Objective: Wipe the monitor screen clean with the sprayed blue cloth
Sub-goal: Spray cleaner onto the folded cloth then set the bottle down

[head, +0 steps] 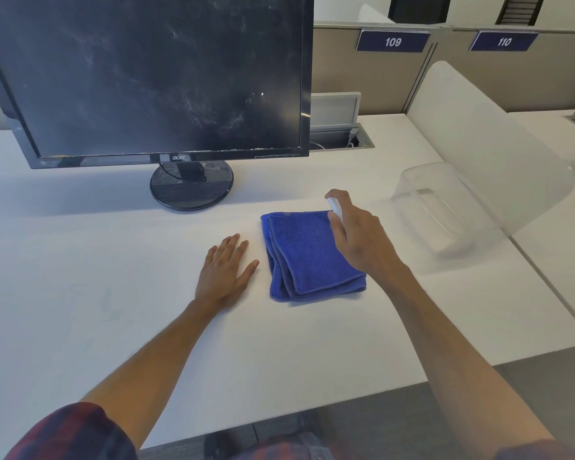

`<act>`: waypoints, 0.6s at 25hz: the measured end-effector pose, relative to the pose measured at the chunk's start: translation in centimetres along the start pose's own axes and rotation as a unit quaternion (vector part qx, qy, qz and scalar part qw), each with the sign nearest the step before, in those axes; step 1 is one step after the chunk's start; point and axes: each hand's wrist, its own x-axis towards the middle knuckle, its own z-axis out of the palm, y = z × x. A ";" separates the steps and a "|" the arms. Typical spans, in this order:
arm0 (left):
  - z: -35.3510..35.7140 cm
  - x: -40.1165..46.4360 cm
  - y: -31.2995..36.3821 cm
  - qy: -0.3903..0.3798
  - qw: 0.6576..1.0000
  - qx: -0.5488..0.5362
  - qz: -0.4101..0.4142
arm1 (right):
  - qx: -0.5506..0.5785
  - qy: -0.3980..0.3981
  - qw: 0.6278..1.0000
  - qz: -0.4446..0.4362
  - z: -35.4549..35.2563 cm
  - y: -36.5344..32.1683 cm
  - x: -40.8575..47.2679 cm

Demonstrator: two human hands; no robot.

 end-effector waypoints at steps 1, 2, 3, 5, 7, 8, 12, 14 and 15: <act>0.0 0.0 0.0 0.000 1.000 0.002 0.000 | 0.002 0.001 1.000 -0.001 0.0 0.1 0.3; 0.0 0.0 0.0 0.001 1.000 0.002 0.001 | 0.004 -0.001 1.000 -0.004 0.0 0.1 0.6; 0.0 0.0 0.0 0.002 1.000 0.003 0.001 | 0.006 -0.007 1.000 -0.008 0.1 0.2 0.8; 0.0 0.0 -0.1 0.003 1.000 0.003 0.002 | 0.013 -0.025 0.999 -0.018 0.4 0.3 1.2; 0.0 0.0 0.0 0.003 1.000 0.005 0.003 | 0.014 -0.041 0.999 -0.026 0.8 0.5 1.4; 0.0 0.0 0.0 0.004 1.000 0.005 0.003 | 0.014 -0.042 0.999 -0.029 1.1 0.6 1.4; -0.1 0.1 0.1 0.004 1.000 0.004 0.004 | 0.039 -0.016 0.999 -0.023 1.7 1.4 1.6; -0.2 0.1 0.1 0.004 1.000 0.005 0.006 | 0.069 0.011 0.998 -0.006 1.9 2.0 1.7; -0.2 0.1 0.1 0.003 1.000 0.004 0.006 | 0.088 0.024 0.996 0.018 2.0 2.5 1.8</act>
